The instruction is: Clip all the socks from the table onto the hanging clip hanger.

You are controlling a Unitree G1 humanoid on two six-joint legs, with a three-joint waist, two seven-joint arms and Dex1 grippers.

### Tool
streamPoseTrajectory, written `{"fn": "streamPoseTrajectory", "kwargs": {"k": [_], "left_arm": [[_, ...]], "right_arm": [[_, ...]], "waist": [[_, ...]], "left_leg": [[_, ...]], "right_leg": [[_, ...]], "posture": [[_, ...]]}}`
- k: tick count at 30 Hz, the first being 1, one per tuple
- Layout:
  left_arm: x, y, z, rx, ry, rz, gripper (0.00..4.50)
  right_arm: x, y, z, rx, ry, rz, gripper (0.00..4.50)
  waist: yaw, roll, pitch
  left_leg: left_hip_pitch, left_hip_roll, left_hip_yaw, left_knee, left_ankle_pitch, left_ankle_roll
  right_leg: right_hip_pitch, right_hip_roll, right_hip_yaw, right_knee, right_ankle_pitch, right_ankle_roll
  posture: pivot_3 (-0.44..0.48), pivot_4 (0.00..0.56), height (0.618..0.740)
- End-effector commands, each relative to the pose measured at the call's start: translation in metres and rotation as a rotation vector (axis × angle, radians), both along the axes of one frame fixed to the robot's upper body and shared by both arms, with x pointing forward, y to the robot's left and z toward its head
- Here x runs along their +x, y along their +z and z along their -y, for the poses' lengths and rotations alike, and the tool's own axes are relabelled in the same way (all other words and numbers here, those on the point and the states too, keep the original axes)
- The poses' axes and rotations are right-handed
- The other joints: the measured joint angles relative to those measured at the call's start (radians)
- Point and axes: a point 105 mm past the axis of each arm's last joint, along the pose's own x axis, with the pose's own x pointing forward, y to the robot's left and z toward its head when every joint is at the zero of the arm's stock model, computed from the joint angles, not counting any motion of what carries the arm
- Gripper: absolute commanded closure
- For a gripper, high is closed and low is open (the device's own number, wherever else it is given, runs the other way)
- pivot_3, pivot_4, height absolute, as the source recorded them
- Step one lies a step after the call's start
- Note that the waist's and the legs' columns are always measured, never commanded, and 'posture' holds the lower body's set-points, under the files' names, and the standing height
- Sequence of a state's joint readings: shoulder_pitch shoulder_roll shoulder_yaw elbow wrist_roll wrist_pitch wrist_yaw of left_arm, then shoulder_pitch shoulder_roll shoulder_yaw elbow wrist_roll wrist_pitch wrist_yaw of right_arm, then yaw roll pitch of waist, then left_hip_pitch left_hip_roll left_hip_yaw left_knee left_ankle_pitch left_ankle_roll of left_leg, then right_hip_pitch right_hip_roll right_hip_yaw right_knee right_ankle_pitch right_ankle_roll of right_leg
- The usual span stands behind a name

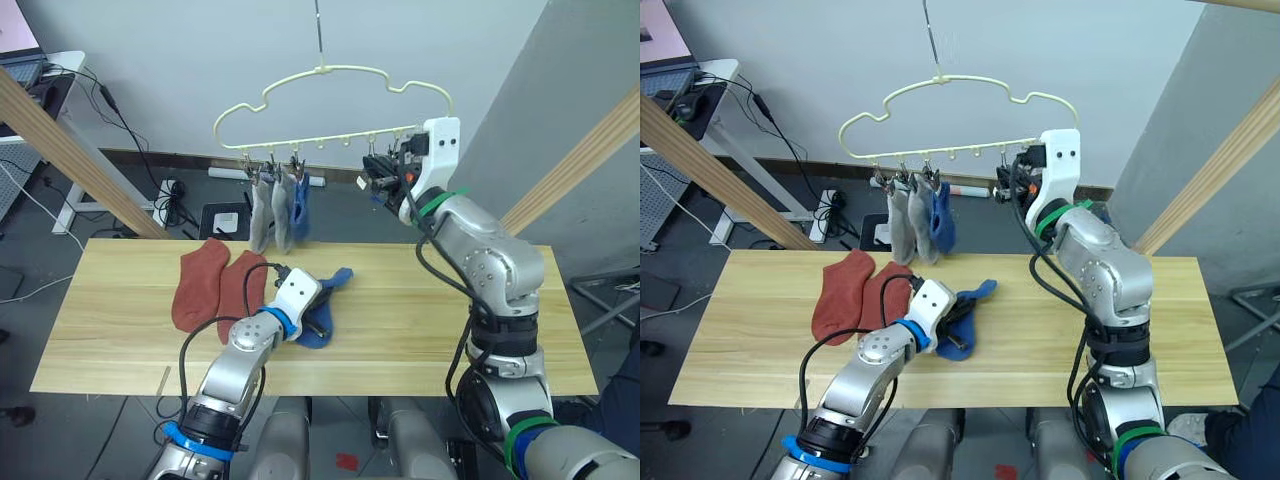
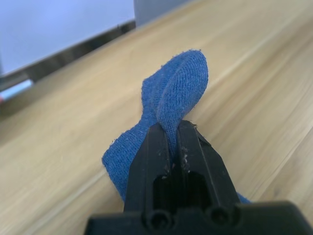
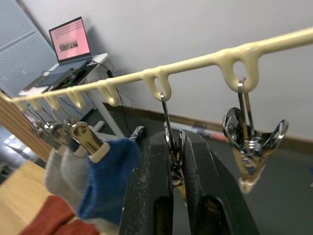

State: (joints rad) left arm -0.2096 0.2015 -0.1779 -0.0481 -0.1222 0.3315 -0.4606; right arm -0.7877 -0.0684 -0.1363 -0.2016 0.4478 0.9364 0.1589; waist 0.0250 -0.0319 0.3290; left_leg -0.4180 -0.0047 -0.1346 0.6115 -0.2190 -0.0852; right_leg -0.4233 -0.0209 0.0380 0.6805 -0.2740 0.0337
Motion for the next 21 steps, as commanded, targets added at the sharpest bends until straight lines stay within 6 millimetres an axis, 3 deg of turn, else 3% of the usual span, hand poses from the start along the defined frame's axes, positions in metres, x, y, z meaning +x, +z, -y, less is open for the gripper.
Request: {"fn": "streamPoseTrajectory", "kwargs": {"k": [1, 6, 11, 21], "left_arm": [[0.0, 0.058, 0.009, -0.177, -0.016, 0.172, 4.48], [0.001, 0.089, 0.008, -0.236, 0.006, 0.273, 4.48], [0.002, 0.091, 0.009, -0.232, 0.019, 0.284, 4.48], [0.009, 0.117, 0.014, -0.271, 0.013, 0.364, 4.48]], "right_arm": [[0.004, -0.002, 0.017, 0.116, -0.03, -0.146, 4.5], [0.006, 0.008, 0.02, 0.244, 0.003, -0.269, 4.5], [0.007, 0.005, 0.019, 0.306, 0.003, -0.37, 4.5], [0.003, -0.006, 0.013, 0.295, 0.039, -0.447, 4.5]], "waist": [[0.0, 0.0, 0.0], [-0.001, 0.0, 0.0], [-0.001, 0.0, 0.0], [0.0, 0.0, 0.0]], "left_leg": [[0.0, 0.0, 0.0, 0.0, 0.0, 0.0], [0.0, -0.001, 0.001, 0.0, 0.0, 0.001], [0.0, -0.002, 0.001, 0.0, 0.0, 0.001], [0.0, -0.003, 0.001, 0.0, 0.002, 0.004]], "right_leg": [[0.0, 0.0, 0.0, 0.0, 0.0, 0.0], [0.001, 0.0, 0.0, 0.0, 0.0, 0.0], [0.001, 0.001, 0.0, 0.0, 0.0, 0.0], [0.001, 0.001, 0.0, 0.001, 0.0, 0.0]], "posture": [[0.143, 0.335, 0.74], [0.142, 0.335, 0.74], [0.144, 0.333, 0.74], [0.145, 0.338, 0.74]]}}
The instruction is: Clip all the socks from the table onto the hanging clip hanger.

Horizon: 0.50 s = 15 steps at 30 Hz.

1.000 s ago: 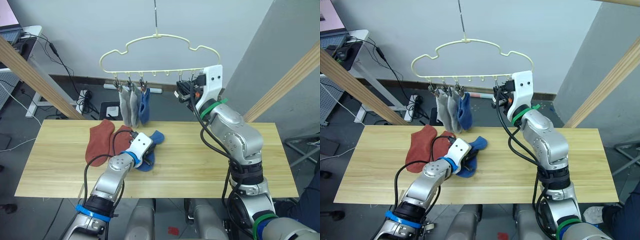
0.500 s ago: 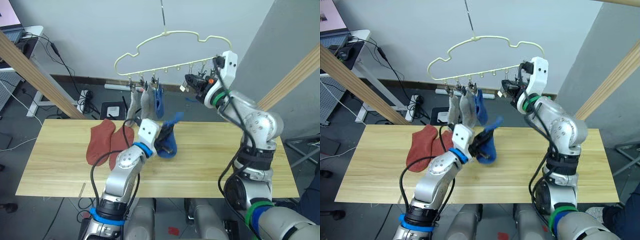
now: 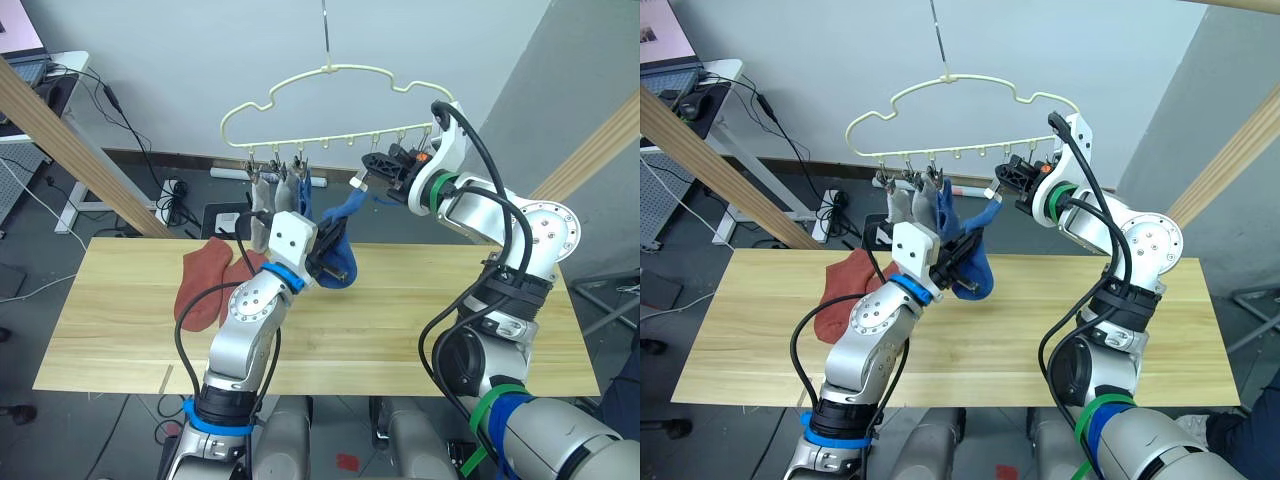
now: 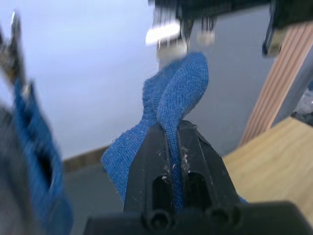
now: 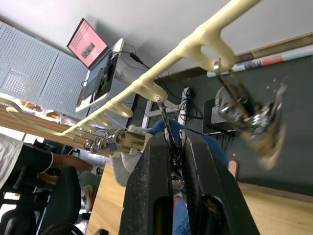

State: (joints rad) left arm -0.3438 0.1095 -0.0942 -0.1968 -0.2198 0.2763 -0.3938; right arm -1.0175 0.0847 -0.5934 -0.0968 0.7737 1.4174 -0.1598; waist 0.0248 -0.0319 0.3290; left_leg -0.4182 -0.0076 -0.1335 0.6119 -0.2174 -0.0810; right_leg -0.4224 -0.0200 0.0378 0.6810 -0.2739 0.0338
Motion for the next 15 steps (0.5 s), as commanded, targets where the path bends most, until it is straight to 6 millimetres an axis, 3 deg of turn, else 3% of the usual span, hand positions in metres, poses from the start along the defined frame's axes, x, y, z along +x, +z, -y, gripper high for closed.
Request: {"fn": "streamPoseTrajectory", "kwargs": {"k": [1, 15], "left_arm": [[-0.004, 0.015, 0.003, -0.032, -0.012, 0.054, 4.48], [-0.013, 0.018, -0.005, -0.01, 0.025, 0.091, 4.48]], "right_arm": [[0.003, -0.013, 0.01, -0.019, -0.047, -0.058, 4.5], [0.008, -0.016, 0.02, -0.02, -0.075, -0.084, 4.5]], "waist": [[0.0, 0.0, 0.0], [0.001, 0.0, 0.0]], "left_leg": [[0.0, 0.0, 0.0, 0.0, 0.0, 0.0], [0.0, 0.0, -0.001, 0.0, 0.0, 0.0]], "right_leg": [[0.0, 0.0, 0.0, 0.0, 0.0, 0.0], [0.0, 0.0, 0.0, 0.0, 0.0, 0.0]], "posture": [[0.145, 0.338, 0.74], [0.152, 0.334, 0.74]]}}
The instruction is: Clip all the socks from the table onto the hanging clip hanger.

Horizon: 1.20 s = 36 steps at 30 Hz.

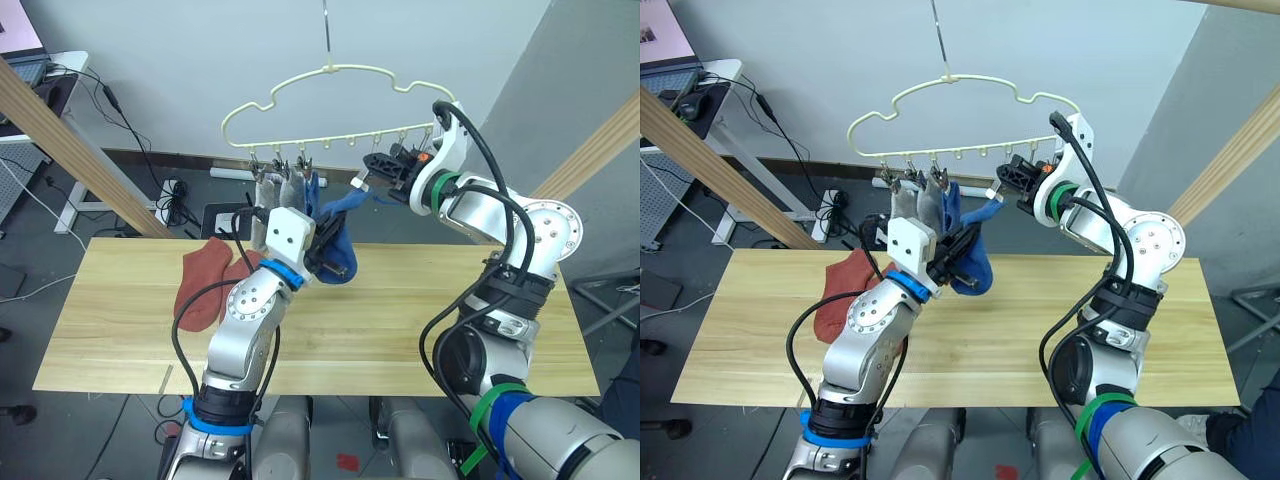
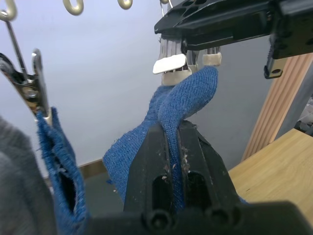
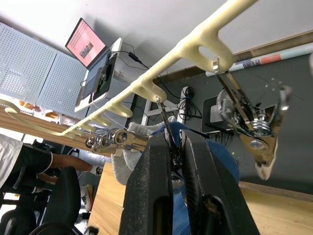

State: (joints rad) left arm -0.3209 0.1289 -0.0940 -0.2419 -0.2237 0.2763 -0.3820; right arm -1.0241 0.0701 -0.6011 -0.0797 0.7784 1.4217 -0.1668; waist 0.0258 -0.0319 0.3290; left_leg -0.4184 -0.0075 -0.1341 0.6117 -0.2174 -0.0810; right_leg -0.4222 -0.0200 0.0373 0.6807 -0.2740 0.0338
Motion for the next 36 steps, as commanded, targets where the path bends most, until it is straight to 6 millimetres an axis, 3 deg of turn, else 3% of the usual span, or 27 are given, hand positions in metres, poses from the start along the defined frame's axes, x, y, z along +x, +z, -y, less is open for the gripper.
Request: {"fn": "streamPoseTrajectory", "kwargs": {"k": [1, 24, 31, 36], "left_arm": [[-0.008, 0.016, -0.001, -0.019, 0.017, 0.076, 4.48], [-0.006, 0.024, 0.01, -0.015, 0.007, 0.12, 4.48], [-0.011, 0.022, 0.012, -0.017, -0.019, 0.111, 4.5], [-0.014, 0.017, 0.011, -0.015, -0.048, 0.074, 4.5]], "right_arm": [[0.007, -0.015, 0.017, -0.015, -0.069, -0.073, 4.5], [-0.005, -0.016, 0.001, -0.007, -0.013, -0.095, 4.5], [-0.011, -0.018, 0.002, -0.055, -0.005, -0.052, 2.0], [-0.022, -0.001, 0.007, -0.026, 0.01, 0.053, 0.17]], "waist": [[0.0, 0.0, 0.0], [0.0, 0.0, 0.0], [-0.004, 0.0, 0.0], [-0.004, 0.0, 0.0]], "left_leg": [[0.0, 0.0, 0.0, 0.0, 0.0, 0.0], [0.0, 0.0, 0.0, 0.0, 0.0, 0.0], [-0.001, 0.0, 0.001, -0.001, 0.0, 0.0], [-0.003, 0.001, 0.001, -0.001, 0.001, 0.0]], "right_leg": [[0.0, 0.0, 0.0, 0.0, 0.0, 0.0], [0.0, 0.0, 0.0, 0.0, 0.0, 0.0], [-0.001, 0.0, 0.001, 0.0, 0.0, 0.0], [-0.003, 0.0, 0.0, 0.0, 0.0, 0.0]], "posture": [[0.152, 0.334, 0.74], [0.141, 0.317, 0.74], [0.149, 0.292, 0.74], [0.148, 0.269, 0.74]]}}
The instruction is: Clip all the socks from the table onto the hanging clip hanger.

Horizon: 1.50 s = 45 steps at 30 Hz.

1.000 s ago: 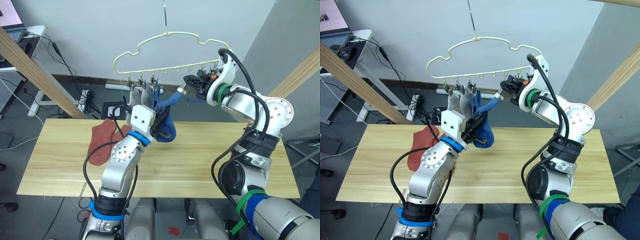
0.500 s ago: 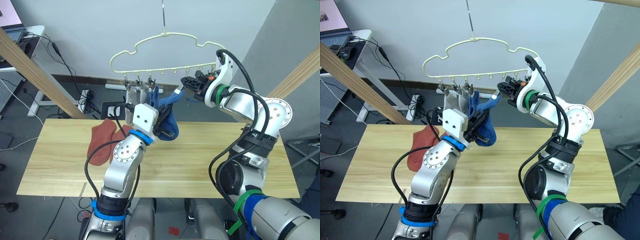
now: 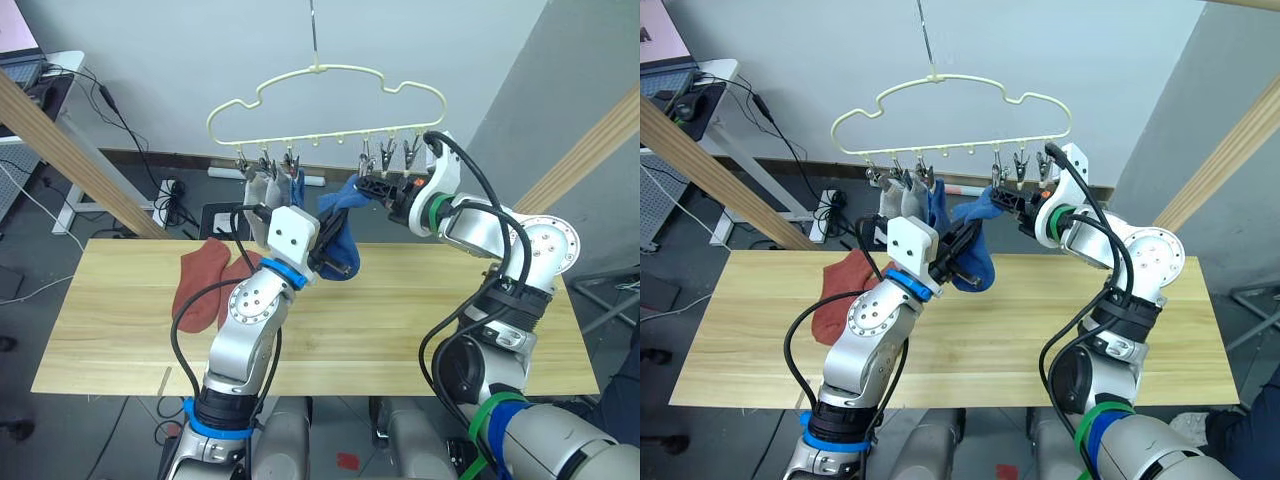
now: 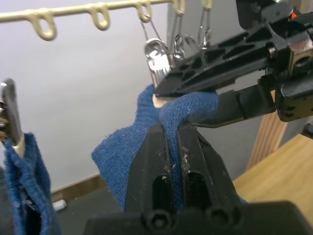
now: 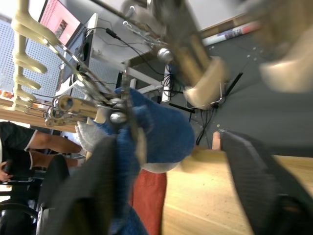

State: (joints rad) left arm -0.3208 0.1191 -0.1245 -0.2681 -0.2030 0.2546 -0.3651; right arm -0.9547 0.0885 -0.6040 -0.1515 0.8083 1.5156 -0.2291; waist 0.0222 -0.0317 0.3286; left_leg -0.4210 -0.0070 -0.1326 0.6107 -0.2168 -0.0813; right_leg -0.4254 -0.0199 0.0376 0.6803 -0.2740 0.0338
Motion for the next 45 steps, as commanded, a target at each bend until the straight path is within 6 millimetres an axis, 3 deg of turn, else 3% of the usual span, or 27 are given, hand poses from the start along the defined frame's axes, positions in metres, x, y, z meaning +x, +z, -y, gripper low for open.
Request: {"fn": "streamPoseTrajectory", "kwargs": {"k": [1, 4, 6, 13, 17, 22, 24, 27, 28, 30, 33, 35, 40, 45], "left_arm": [[-0.009, 0.007, 0.003, -0.015, -0.046, 0.019, 4.5], [-0.005, 0.002, 0.004, -0.011, -0.07, -0.026, 4.5], [-0.004, -0.001, 0.006, -0.01, -0.101, -0.048, 4.5], [0.008, -0.009, 0.005, -0.068, -0.202, -0.194, 2.61], [0.01, -0.017, -0.011, -0.069, -0.197, -0.27, 1.43], [-0.007, -0.033, -0.042, 0.028, -0.175, -0.387, 0.06], [-0.002, -0.032, -0.06, 0.099, -0.016, -0.359, 0.01], [0.002, -0.03, -0.077, 0.128, 0.112, -0.372, 0.0], [-0.002, -0.019, -0.077, 0.099, 0.052, -0.339, 0.0], [-0.01, -0.001, -0.077, 0.036, -0.082, -0.329, 0.0], [-0.02, 0.015, -0.082, 0.074, -0.16, -0.256, 0.0], [-0.03, 0.024, -0.08, 0.113, -0.228, -0.206, 0.0], [-0.05, 0.044, -0.072, 0.12, -0.385, -0.153, 0.0], [-0.052, 0.052, -0.071, 0.15, -0.372, -0.098, 0.0]], "right_arm": [[-0.015, 0.029, 0.003, 0.051, 0.029, 0.155, 0.06], [-0.036, 0.046, 0.0, 0.113, 0.114, 0.256, 0.06], [-0.05, 0.046, 0.001, 0.097, 0.152, 0.301, 0.06], [-0.077, 0.029, 0.009, -0.135, 0.166, 0.424, 0.0], [-0.078, 0.019, 0.009, -0.259, 0.131, 0.479, 0.0], [-0.067, -0.006, 0.016, -0.484, 0.008, 0.552, 0.0], [-0.058, -0.008, 0.025, -0.574, -0.106, 0.612, 0.17], [-0.054, -0.009, 0.024, -0.625, -0.157, 0.693, 0.87], [-0.053, -0.009, 0.02, -0.632, -0.175, 0.714, 1.24], [-0.052, -0.004, 0.014, -0.625, -0.219, 0.754, 1.24], [-0.053, 0.0, 0.003, -0.586, -0.24, 0.793, 1.77], [-0.051, -0.001, -0.002, -0.58, -0.252, 0.796, 2.44], [-0.042, 0.006, -0.007, -0.557, -0.308, 0.818, 2.44], [-0.029, 0.015, -0.008, -0.536, -0.394, 0.832, 2.44]], "waist": [[0.0, 0.0, 0.0], [0.0, 0.0, 0.0], [-0.002, 0.0, -0.001], [-0.011, 0.001, -0.003], [-0.035, 0.001, -0.003], [-0.054, 0.001, -0.003], [-0.049, 0.001, -0.002], [-0.039, 0.0, -0.002], [-0.038, 0.0, -0.002], [-0.034, 0.0, -0.002], [-0.024, 0.0, -0.002], [-0.02, 0.0, -0.002], [-0.011, 0.0, -0.002], [-0.005, 0.001, -0.002]], "left_leg": [[-0.001, 0.0, 0.0, 0.0, 0.0, 0.0], [-0.001, 0.0, 0.0, 0.0, 0.001, -0.001], [-0.002, 0.0, 0.0, 0.0, 0.0, -0.001], [-0.003, -0.001, 0.0, 0.002, 0.0, 0.001], [-0.002, -0.001, 0.001, 0.002, 0.0, 0.0], [0.0, 0.0, 0.001, 0.001, 0.0, 0.0], [-0.001, 0.0, 0.001, 0.001, 0.0, 0.0], [0.0, 0.001, 0.001, 0.001, 0.001, -0.001], [0.0, 0.0, 0.001, 0.001, 0.001, -0.001], [0.0, 0.001, 0.001, 0.001, 0.002, -0.002], [0.0, 0.001, 0.0, 0.001, 0.005, -0.007], [0.0, 0.001, -0.001, 0.0, 0.005, -0.008], [0.0, 0.003, 0.0, 0.0, 0.005, -0.008], [0.0, 0.002, 0.0, 0.0, 0.005, -0.008]], "right_leg": [[0.0, 0.0, 0.0, 0.0, 0.0, 0.0], [-0.001, 0.0, 0.0, 0.0, 0.0, 0.0], [-0.001, 0.0, 0.0, 0.0, 0.0, 0.0], [-0.001, 0.0, 0.0, 0.0, 0.0, 0.0], [-0.001, 0.002, -0.001, 0.0, 0.0, 0.001], [-0.001, 0.002, 0.0, 0.0, 0.0, 0.001], [-0.001, 0.002, -0.001, 0.0, -0.002, 0.004], [0.0, 0.001, 0.0, 0.0, -0.003, 0.006], [0.0, 0.001, 0.001, 0.0, -0.003, 0.007], [0.0, 0.001, 0.001, 0.0, -0.003, 0.007], [0.0, 0.001, 0.0, 0.0, -0.003, 0.007], [0.0, 0.001, -0.001, 0.0, -0.003, 0.007], [0.0, 0.0, 0.0, -0.001, -0.002, 0.006], [0.0, 0.0, 0.0, -0.001, -0.002, 0.005]], "posture": [[0.146, 0.267, 0.74], [0.134, 0.263, 0.74], [0.119, 0.257, 0.74], [0.09, 0.28, 0.74], [0.094, 0.302, 0.74], [0.133, 0.317, 0.74], [0.152, 0.32, 0.74], [0.163, 0.324, 0.74], [0.169, 0.326, 0.74], [0.179, 0.326, 0.74], [0.186, 0.327, 0.74], [0.19, 0.328, 0.74], [0.195, 0.327, 0.74], [0.209, 0.326, 0.74]]}}
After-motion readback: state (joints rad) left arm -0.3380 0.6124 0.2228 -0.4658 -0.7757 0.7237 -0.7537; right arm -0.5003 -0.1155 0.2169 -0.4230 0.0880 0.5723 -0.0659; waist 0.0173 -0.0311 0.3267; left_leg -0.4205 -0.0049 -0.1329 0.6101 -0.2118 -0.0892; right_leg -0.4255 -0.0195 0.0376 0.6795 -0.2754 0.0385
